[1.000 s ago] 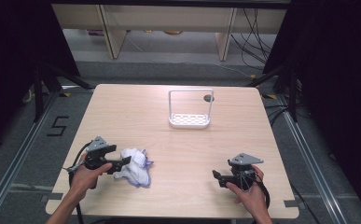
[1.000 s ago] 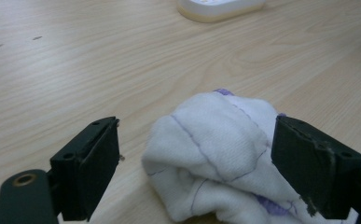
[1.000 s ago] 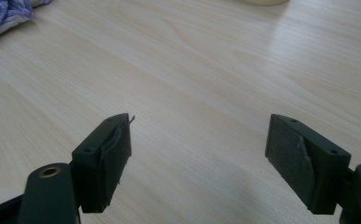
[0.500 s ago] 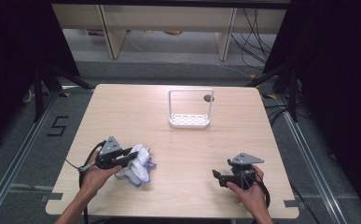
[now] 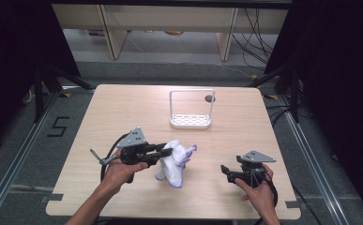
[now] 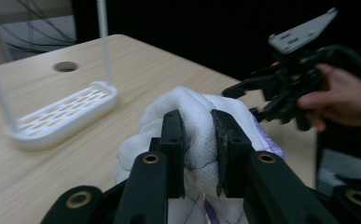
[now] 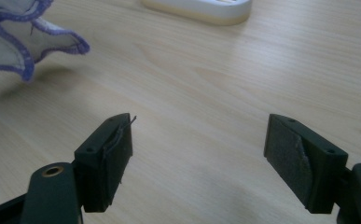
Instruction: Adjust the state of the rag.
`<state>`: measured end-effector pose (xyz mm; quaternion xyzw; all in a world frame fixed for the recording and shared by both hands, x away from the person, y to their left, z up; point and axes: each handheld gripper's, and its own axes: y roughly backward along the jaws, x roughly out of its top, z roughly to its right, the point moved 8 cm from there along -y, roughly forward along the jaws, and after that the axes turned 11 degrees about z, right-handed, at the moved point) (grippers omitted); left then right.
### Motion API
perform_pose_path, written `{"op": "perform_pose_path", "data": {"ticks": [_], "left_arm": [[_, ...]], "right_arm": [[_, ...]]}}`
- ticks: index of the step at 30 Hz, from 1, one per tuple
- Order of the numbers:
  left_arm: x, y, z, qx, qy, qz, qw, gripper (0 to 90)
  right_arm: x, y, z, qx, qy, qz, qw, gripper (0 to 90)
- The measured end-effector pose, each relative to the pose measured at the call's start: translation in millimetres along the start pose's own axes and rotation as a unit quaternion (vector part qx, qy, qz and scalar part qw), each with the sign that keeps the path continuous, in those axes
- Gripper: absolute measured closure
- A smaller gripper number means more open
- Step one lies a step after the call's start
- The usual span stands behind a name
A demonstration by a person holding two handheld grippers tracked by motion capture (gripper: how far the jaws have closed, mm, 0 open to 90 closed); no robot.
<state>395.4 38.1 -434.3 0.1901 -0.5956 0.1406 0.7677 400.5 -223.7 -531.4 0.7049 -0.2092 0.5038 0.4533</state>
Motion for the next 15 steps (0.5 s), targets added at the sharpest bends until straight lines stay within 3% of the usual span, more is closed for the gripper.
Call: {"op": "perform_pose_path", "data": {"ticks": [1,4,5,6,8,9,10,11,12,14,15], "left_arm": [[-2.7,-3.4,2.2,-0.005,0.005,-0.006,1.0,75.1],[-22.0,-8.7,-5.4,-0.005,-0.002,-0.042,0.9991,74.5],[-32.3,-9.4,-11.4,-0.001,0.007,-0.051,0.9987,74.4],[-44.6,-8.7,-18.5,0.009,0.012,-0.066,0.9977,74.4],[-71.0,-6.7,-33.9,0.04,-0.014,-0.1,0.9941,74.3],[-81.9,-4.6,-39.1,0.048,-0.014,-0.112,0.9924,74.0],[-88.7,-2.3,-41.8,0.05,0.005,-0.113,0.9924,73.7],[-91.8,1.1,-45.1,0.051,0.02,-0.109,0.9926,73.5],[-91.8,1.1,-45.1,0.051,0.02,-0.109,0.9926,72.9],[-87.8,10.6,-54.2,0.071,0.006,-0.107,0.9918,71.2],[-86.9,14.2,-56.4,0.074,0.011,-0.106,0.9916,68.8]], "right_arm": [[-1.0,2.4,-0.6,-0.006,-0.019,-0.007,0.9998,24.4],[-1.6,1.9,4.5,-0.001,-0.012,-0.004,0.9999,24.4],[-2.0,1.6,4.5,0.0,-0.013,-0.003,0.9999,24.4],[-2.4,1.3,4.1,0.002,-0.013,-0.004,0.9999,24.4],[-2.1,1.0,3.8,0.0,-0.005,-0.003,1.0,24.4],[-3.1,1.0,-1.1,-0.001,-0.023,-0.006,0.9997,24.4],[-2.8,0.7,1.5,0.003,0.003,-0.008,1.0,24.3],[-3.1,-0.3,0.6,0.008,0.008,-0.009,0.9999,24.2],[-3.1,-0.3,0.6,0.008,0.008,-0.009,0.9999,24.2],[-4.0,-1.0,-2.2,0.013,0.012,-0.014,0.9998,24.1],[-4.1,-1.8,-3.2,0.017,0.012,-0.012,0.9997,24.0]]}}
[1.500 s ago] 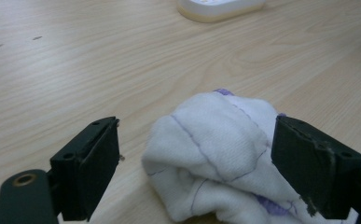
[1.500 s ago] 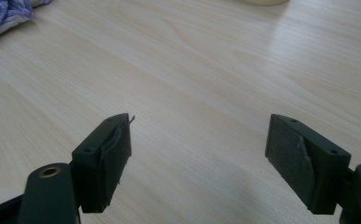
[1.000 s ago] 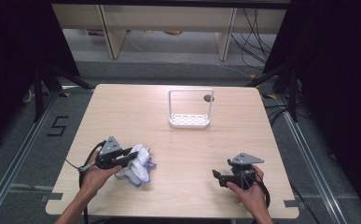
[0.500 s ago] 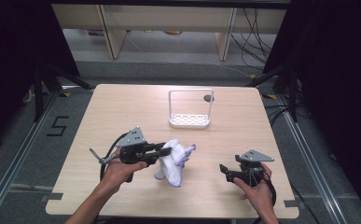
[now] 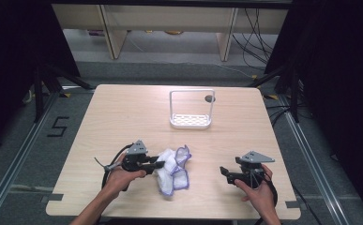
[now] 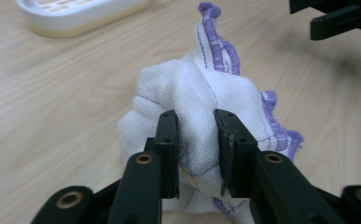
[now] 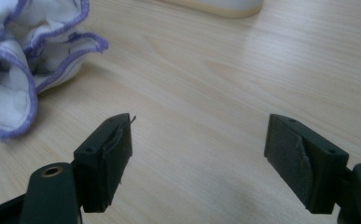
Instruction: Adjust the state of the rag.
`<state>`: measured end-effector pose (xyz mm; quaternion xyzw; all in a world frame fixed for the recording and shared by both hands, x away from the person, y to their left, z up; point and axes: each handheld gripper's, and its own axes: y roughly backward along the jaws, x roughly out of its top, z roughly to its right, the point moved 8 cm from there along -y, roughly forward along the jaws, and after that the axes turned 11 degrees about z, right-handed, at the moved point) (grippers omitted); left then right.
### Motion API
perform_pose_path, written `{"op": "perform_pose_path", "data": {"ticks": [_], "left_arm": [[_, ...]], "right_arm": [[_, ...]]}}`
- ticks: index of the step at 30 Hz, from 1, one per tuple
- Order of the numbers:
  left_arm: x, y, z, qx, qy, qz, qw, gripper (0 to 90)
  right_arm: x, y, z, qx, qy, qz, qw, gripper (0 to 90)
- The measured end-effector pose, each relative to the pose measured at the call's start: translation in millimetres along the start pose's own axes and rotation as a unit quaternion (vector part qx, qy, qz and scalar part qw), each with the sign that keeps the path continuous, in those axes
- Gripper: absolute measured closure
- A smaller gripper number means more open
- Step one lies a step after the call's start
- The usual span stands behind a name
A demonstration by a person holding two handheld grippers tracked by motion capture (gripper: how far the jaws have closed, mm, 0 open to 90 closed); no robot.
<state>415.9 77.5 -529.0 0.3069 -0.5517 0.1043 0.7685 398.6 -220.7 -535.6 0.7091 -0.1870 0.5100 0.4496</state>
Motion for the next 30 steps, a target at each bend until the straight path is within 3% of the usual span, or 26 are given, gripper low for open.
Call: {"op": "perform_pose_path", "data": {"ticks": [2,5,10,14,16,20,23,25,26,28,30], "left_arm": [[-3.0,6.6,-6.8,0.013,-0.004,-0.004,0.9999,65.3],[-8.9,12.6,-13.7,0.024,0.009,-0.005,0.9996,59.1],[-6.1,20.5,-15.3,0.028,0.015,-0.003,0.9995,53.8],[10.1,32.7,-11.3,0.053,0.0,0.013,0.9985,47.0],[16.9,34.8,-2.3,0.054,-0.015,0.015,0.9983,45.5],[26.0,24.9,27.0,0.029,-0.041,0.014,0.9986,46.7],[20.0,11.8,43.1,0.024,-0.064,-0.011,0.9976,48.9],[13.8,3.3,47.1,0.029,-0.073,-0.029,0.9965,50.1],[9.0,-1.8,46.8,0.035,-0.088,-0.044,0.9946,50.6],[6.6,-4.9,47.3,0.037,-0.087,-0.049,0.9944,51.0],[-2.6,-14.8,44.8,0.051,-0.106,-0.074,0.9903,50.8]], "right_arm": [[-1.0,-1.2,-1.3,0.001,-0.002,-0.002,1.0,23.9],[-1.7,-0.2,-2.0,0.004,0.002,-0.011,0.9999,23.7],[-2.8,-2.8,-5.4,0.01,0.003,-0.009,0.9999,23.3],[-3.2,-2.3,-5.7,0.016,0.007,-0.015,0.9997,23.2],[-3.1,-2.5,-5.2,0.007,0.002,-0.011,0.9999,23.0],[-3.1,-2.2,-6.7,0.014,0.002,-0.015,0.9998,23.0],[-3.9,-3.2,-7.8,0.023,0.001,-0.018,0.9996,23.0],[-4.0,-3.2,-7.2,0.012,0.0,-0.016,0.9998,23.0],[-4.0,-3.1,-7.4,0.012,-0.001,-0.016,0.9998,23.0],[-4.0,-2.8,-7.4,0.012,0.001,-0.017,0.9998,23.0],[-4.2,-3.3,-7.8,0.012,0.0,-0.018,0.9998,23.0]]}}
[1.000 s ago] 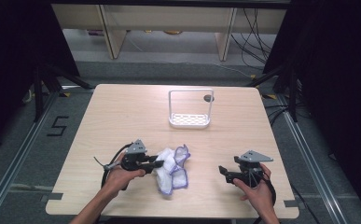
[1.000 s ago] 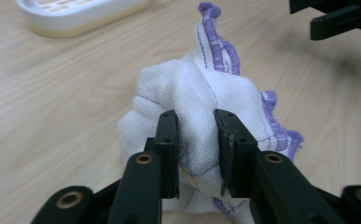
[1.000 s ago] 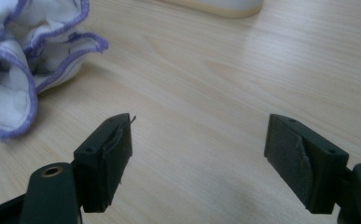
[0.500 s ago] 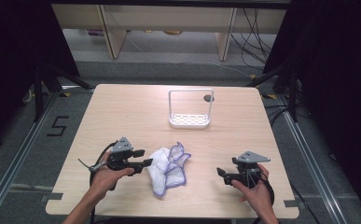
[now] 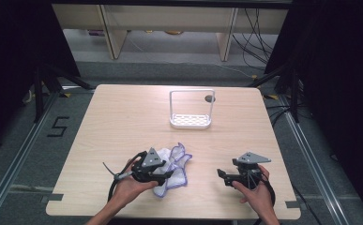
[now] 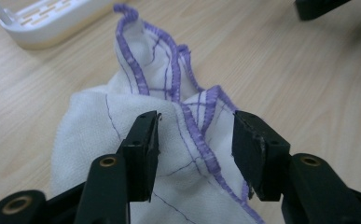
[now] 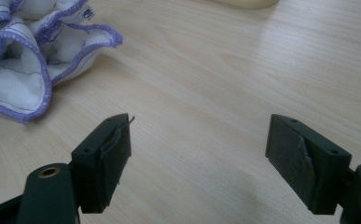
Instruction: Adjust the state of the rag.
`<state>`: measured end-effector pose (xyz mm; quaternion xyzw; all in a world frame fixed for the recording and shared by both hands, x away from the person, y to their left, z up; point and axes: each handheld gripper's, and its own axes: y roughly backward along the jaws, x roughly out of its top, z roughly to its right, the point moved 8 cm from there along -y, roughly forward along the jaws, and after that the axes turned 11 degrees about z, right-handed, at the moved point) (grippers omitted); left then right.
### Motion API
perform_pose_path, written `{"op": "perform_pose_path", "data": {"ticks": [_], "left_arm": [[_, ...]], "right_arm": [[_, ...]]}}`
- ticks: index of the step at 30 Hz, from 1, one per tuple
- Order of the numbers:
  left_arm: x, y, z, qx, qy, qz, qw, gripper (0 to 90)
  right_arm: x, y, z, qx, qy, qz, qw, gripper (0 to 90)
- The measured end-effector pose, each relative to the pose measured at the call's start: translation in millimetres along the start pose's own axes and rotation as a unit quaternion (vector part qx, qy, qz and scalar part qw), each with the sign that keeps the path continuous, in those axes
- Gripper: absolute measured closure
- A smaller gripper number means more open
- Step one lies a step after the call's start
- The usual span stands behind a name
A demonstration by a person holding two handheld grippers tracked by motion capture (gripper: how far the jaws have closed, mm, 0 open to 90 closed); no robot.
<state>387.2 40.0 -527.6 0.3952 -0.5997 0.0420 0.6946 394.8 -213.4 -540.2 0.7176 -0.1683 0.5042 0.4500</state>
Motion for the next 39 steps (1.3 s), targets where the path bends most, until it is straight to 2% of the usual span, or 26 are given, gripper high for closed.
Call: {"op": "perform_pose_path", "data": {"ticks": [1,2,3,4,6,7,8,10,12,13,14,17,18,19,20,21,22,23,24,26,28,29,33,35,37,39], "left_arm": [[-2.7,-3.7,-1.7,0.007,-0.01,-0.008,0.9999,50.9],[-2.7,-3.7,-1.7,0.007,-0.01,-0.008,0.9999,52.9],[-5.5,-7.2,-7.5,0.024,-0.029,-0.011,0.9992,59.8],[-5.8,-6.9,-10.8,0.028,-0.035,-0.009,0.9989,67.1],[-3.7,-3.3,-15.9,0.034,-0.032,0.006,0.9989,78.7],[-2.5,0.7,-19.3,0.036,-0.038,0.006,0.9986,81.9],[-0.7,4.1,-20.8,0.034,-0.034,0.012,0.9988,83.6],[2.4,12.4,-27.2,0.034,-0.029,0.019,0.9988,85.0],[5.7,19.3,-33.2,0.032,-0.008,0.037,0.9988,85.2],[6.4,23.3,-35.6,0.029,0.0,0.04,0.9988,85.2],[6.4,27.3,-37.9,0.027,0.005,0.04,0.9988,85.1],[5.7,34.7,-41.7,0.023,0.014,0.049,0.9984,85.0],[5.0,36.8,-43.0,0.018,0.016,0.049,0.9985,85.0],[4.2,39.1,-44.9,0.021,0.017,0.049,0.9984,85.0],[3.5,41.1,-46.8,0.023,0.018,0.051,0.9983,85.1],[3.6,41.4,-47.8,0.024,0.029,0.062,0.9974,85.1],[1.5,44.5,-50.4,0.019,0.026,0.055,0.998,85.1],[0.0,46.5,-51.9,0.016,0.029,0.056,0.9979,85.2],[-0.4,46.8,-52.7,0.016,0.04,0.067,0.9968,85.2],[-4.6,51.5,-56.1,0.018,0.045,0.068,0.9965,85.2],[-6.4,53.7,-57.8,0.014,0.043,0.064,0.9969,85.3],[-7.0,54.3,-57.8,0.017,0.055,0.071,0.9958,85.3],[-13.1,58.7,-62.1,0.018,0.059,0.071,0.9956,85.3],[-15.2,61.0,-63.8,0.018,0.066,0.07,0.9952,85.3],[-16.6,62.7,-65.6,0.017,0.064,0.07,0.9954,85.4],[-17.5,64.0,-66.7,0.017,0.066,0.073,0.995,85.9]], "right_arm": [[0.0,-0.3,-0.5,0.003,-0.001,0.001,1.0,23.0],[0.1,0.2,-0.6,0.003,0.0,-0.001,1.0,23.0],[0.0,0.4,-0.8,0.005,0.001,-0.003,1.0,23.0],[-0.1,0.3,-0.8,0.005,0.003,-0.003,1.0,23.0],[0.6,0.1,-1.5,0.001,0.003,0.003,1.0,23.1],[0.8,-0.6,-1.8,0.005,0.004,0.004,1.0,23.2],[1.0,-0.6,-2.0,0.004,0.005,0.004,1.0,23.5],[2.0,-0.8,-5.6,0.01,0.0,0.004,0.9999,25.0],[4.2,-2.5,-14.0,0.027,-0.001,0.009,0.9996,25.1],[5.9,-3.3,-19.8,0.037,0.007,0.01,0.9992,26.7],[8.1,-4.0,-26.9,0.049,0.012,0.012,0.9986,28.1],[15.1,-9.9,-56.8,0.096,-0.006,0.022,0.9951,30.3],[17.6,-12.4,-62.7,0.106,0.012,0.022,0.994,31.3],[18.8,-14.4,-71.5,0.115,0.013,0.019,0.9931,31.8],[21.7,-17.6,-76.9,0.124,0.027,0.025,0.9916,32.6],[23.9,-20.1,-82.9,0.132,0.036,0.024,0.9903,33.4],[25.6,-22.2,-89.9,0.134,0.035,0.023,0.9901,33.7],[28.6,-24.6,-91.9,0.141,0.052,0.022,0.9883,33.9],[31.1,-26.5,-94.5,0.142,0.053,0.02,0.9882,33.9],[39.4,-33.3,-93.9,0.132,0.069,0.028,0.9885,34.3],[47.3,-39.5,-92.1,0.126,0.073,0.035,0.9887,35.5],[51.1,-42.7,-91.7,0.129,0.069,0.036,0.9886,36.0],[71.8,-68.9,-93.4,0.143,0.041,0.05,0.9876,37.9],[77.7,-81.7,-100.5,0.152,0.045,0.048,0.9861,40.1],[80.2,-93.2,-106.2,0.155,0.052,0.043,0.9857,42.3],[78.8,-107.1,-115.7,0.163,0.045,0.03,0.9851,48.3]]}}
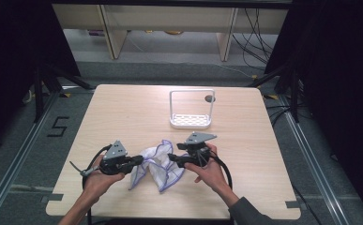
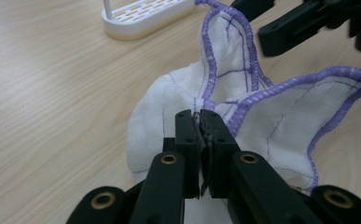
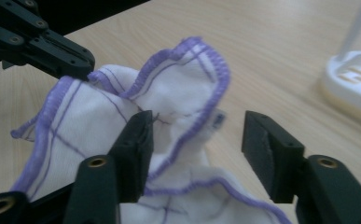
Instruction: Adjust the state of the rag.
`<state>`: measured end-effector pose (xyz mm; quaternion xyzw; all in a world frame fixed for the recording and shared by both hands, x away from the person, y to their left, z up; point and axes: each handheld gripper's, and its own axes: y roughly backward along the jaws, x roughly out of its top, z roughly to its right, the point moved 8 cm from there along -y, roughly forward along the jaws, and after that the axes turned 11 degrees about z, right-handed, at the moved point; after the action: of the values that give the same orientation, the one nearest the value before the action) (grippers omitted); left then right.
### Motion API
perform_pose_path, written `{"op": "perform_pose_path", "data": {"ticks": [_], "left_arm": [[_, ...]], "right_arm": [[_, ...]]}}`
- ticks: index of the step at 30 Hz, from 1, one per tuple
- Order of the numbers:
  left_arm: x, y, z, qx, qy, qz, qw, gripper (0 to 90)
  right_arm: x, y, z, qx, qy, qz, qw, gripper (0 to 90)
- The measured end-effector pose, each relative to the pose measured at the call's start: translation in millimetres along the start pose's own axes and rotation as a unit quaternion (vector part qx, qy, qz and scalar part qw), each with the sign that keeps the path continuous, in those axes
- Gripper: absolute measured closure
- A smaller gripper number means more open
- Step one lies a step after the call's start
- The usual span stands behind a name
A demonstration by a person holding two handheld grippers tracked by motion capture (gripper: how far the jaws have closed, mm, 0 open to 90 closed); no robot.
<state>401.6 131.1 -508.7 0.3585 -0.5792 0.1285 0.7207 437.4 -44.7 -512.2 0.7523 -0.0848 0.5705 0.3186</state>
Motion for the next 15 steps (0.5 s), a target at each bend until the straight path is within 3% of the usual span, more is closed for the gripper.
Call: {"op": "perform_pose_path", "data": {"ticks": [2,4,6,12,15], "left_arm": [[-0.1,2.5,-1.4,-0.001,0.003,0.0,1.0,86.0],[-0.2,5.8,-4.0,0.005,-0.002,0.003,1.0,87.1],[-0.3,9.0,-7.4,0.008,-0.005,0.004,1.0,88.1],[4.5,8.6,-16.7,0.023,-0.004,0.005,0.9997,88.8],[7.9,2.5,-18.6,0.025,-0.011,0.004,0.9996,88.5]], "right_arm": [[-3.8,-14.7,-1.7,0.008,-0.002,-0.011,0.9999,66.3],[-4.1,-20.6,0.9,0.002,0.019,-0.014,0.9997,78.3],[0.2,-16.2,4.6,-0.002,0.039,-0.016,0.9991,82.9],[35.4,13.9,16.4,-0.013,0.051,0.023,0.9984,84.8],[50.0,24.7,22.0,-0.02,0.057,0.018,0.998,85.1]]}}
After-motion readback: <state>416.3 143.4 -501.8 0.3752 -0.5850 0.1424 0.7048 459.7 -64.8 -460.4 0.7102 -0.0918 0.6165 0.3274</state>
